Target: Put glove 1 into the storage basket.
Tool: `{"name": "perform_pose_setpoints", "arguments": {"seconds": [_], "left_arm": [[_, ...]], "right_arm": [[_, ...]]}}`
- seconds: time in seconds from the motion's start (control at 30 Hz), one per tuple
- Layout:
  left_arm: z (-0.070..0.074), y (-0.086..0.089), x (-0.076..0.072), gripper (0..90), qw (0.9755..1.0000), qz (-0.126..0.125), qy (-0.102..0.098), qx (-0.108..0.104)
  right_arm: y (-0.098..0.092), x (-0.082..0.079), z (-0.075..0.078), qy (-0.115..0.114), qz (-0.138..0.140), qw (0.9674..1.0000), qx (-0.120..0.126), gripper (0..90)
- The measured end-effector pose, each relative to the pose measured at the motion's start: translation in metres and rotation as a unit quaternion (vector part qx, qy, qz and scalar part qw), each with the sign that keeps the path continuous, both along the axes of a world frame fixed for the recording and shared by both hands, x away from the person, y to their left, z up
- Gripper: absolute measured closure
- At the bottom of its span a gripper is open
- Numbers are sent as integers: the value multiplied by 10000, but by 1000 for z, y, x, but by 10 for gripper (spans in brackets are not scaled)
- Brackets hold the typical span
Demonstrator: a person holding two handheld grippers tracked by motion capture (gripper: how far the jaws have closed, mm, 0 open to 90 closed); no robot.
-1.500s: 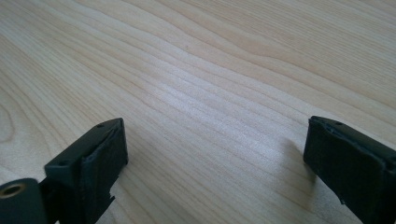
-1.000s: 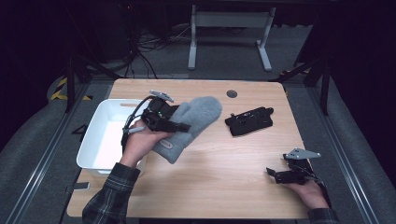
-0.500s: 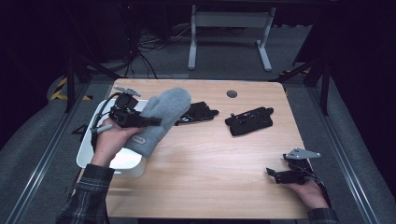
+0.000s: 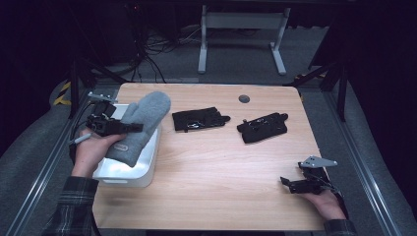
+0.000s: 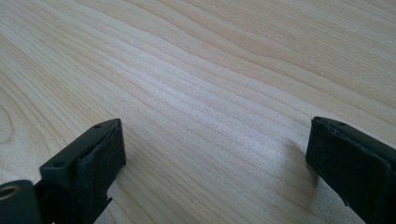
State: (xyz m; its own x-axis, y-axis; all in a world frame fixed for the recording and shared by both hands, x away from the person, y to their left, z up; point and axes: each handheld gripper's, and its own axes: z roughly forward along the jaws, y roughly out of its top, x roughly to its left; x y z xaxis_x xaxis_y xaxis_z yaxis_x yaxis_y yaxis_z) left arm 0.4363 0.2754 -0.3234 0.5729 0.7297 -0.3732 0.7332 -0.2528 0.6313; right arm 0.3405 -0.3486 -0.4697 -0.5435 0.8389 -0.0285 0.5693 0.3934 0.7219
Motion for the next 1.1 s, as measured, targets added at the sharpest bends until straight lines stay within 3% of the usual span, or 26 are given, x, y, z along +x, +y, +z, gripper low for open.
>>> {"name": "perform_pose_setpoints", "arguments": {"seconds": [0.37,0.57,0.83,0.97,1.1], "left_arm": [[-39,21,13,633,9975,449,538,46],[-61,23,23,619,9948,595,809,195],[-89,25,33,601,9890,723,1260,270],[-99,26,36,548,9869,693,1410,359],[-104,26,37,415,9873,695,1368,408]], "right_arm": [[0,0,0,-1,-1,10000,-3,48],[0,0,0,0,0,10000,-5,48],[0,0,0,3,3,10000,0,47],[0,0,0,2,3,10000,0,47],[0,0,0,3,9,10000,-4,47]]}}
